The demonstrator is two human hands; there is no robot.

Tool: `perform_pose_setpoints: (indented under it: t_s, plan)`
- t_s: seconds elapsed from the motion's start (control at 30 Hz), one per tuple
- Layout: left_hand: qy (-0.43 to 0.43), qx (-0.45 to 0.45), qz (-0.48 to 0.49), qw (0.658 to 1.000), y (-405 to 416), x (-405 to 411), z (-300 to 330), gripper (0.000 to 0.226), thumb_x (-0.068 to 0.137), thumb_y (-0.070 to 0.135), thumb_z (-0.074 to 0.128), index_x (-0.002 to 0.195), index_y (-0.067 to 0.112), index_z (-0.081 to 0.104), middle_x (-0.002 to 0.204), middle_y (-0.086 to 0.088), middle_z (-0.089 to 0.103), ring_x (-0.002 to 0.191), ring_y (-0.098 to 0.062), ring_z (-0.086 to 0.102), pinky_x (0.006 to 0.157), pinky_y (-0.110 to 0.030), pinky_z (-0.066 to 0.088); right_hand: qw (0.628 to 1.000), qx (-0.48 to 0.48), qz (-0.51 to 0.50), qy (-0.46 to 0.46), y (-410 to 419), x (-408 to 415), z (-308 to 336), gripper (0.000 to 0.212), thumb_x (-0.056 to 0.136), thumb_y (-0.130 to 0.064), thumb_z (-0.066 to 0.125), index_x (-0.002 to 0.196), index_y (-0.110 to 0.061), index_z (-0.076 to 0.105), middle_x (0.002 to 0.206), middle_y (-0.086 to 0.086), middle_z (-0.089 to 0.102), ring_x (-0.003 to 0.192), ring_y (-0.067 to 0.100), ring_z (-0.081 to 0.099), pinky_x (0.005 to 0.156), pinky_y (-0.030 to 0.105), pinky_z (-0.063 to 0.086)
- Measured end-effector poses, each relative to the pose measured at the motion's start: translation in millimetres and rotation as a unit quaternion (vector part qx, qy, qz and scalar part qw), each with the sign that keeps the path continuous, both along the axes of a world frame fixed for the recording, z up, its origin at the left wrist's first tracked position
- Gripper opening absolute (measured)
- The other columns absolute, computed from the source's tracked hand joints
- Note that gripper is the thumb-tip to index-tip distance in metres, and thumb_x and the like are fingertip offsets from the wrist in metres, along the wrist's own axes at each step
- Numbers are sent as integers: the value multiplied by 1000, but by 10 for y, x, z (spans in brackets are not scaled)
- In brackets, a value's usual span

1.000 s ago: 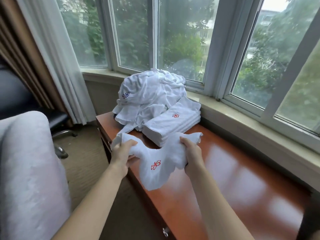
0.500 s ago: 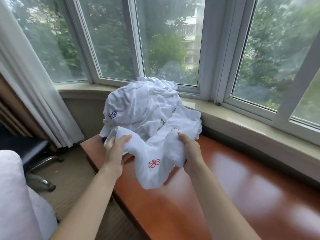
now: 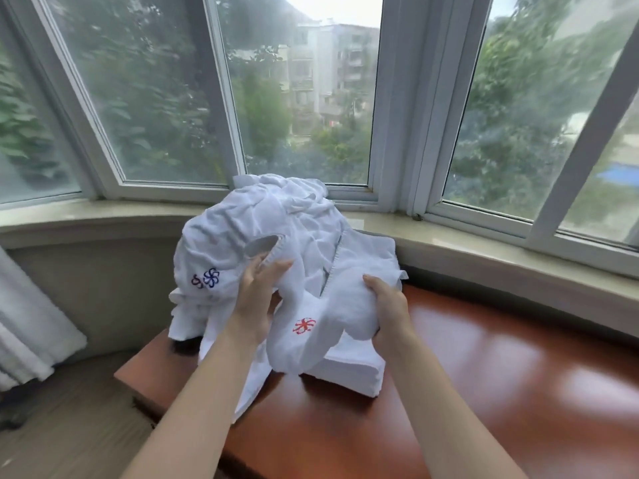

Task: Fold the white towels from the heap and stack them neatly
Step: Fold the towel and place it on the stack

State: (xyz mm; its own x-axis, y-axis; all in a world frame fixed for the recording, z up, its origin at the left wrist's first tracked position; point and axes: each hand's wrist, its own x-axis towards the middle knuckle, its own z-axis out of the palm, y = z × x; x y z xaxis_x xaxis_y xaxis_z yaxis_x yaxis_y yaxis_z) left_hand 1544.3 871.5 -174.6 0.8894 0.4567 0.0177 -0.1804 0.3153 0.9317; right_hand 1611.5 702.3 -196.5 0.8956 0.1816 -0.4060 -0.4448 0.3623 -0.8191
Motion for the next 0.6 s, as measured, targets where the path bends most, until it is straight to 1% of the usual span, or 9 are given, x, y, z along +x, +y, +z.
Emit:
perform_pose_setpoints:
  t_s: [0.07,0.13,0.2,0.27,0.3,0.37,0.43,0.5,0.6]
  plan:
    - [-1,-12,-17,1000,52,131,-3,42,73,20,70,112,4,62,93,-10,62,86,-23,61,72,-34,48,1000,12,-17,3,18,63,-23,43,85,-22,69,124,-10,59,111,13,69,97,31,68,85,42,56]
    - [-1,-16,-18,1000,79,253,-16,41,77,15,69,114,2,59,98,-14,57,90,-27,57,73,-35,45,999,32,-22,4,26,119,-68,42,84,-20,69,124,-10,59,108,11,70,93,29,69,82,40,56]
    - [3,-26,12,1000,39,348,-23,22,82,9,69,104,8,62,90,-9,60,82,-21,59,69,-32,46,998,60,-24,13,9,172,-112,42,83,-19,70,123,-10,59,97,8,71,83,25,70,74,36,57]
    - [19,-8,42,999,-17,417,-31,7,87,10,67,89,16,63,83,-3,60,76,-17,55,65,-30,43,996,80,-27,24,-3,228,-150,46,83,-20,70,126,-12,56,97,6,71,77,23,70,65,32,57]
    - [29,12,50,998,-25,451,-50,7,89,13,66,88,18,62,84,-3,58,79,-17,53,67,-30,42,995,86,-30,27,6,247,-161,51,83,-20,70,131,-15,53,103,7,70,77,22,70,62,30,56]
    - [49,48,68,995,16,510,-74,7,92,18,65,96,16,59,92,-7,56,85,-18,51,74,-31,42,993,101,-41,34,70,264,-159,59,83,-20,70,138,-21,47,110,9,69,73,21,72,56,29,55]
    - [63,78,80,992,156,572,-109,13,93,22,62,101,15,55,94,-6,54,84,-16,50,72,-28,43,991,114,-60,43,191,263,-135,54,83,-18,69,133,-20,49,102,8,69,63,19,72,51,28,55]
    - [61,105,83,989,345,643,-139,12,94,25,61,96,17,52,91,-2,54,83,-14,50,74,-28,43,989,115,-75,50,339,229,-97,48,83,-17,69,128,-17,51,93,6,67,64,20,70,54,29,54]
    - [46,131,74,987,637,793,-139,12,93,27,63,92,22,52,85,4,54,81,-11,50,76,-27,45,987,114,-102,56,584,261,-52,56,84,-18,66,137,-13,47,105,10,64,83,26,65,67,33,53]
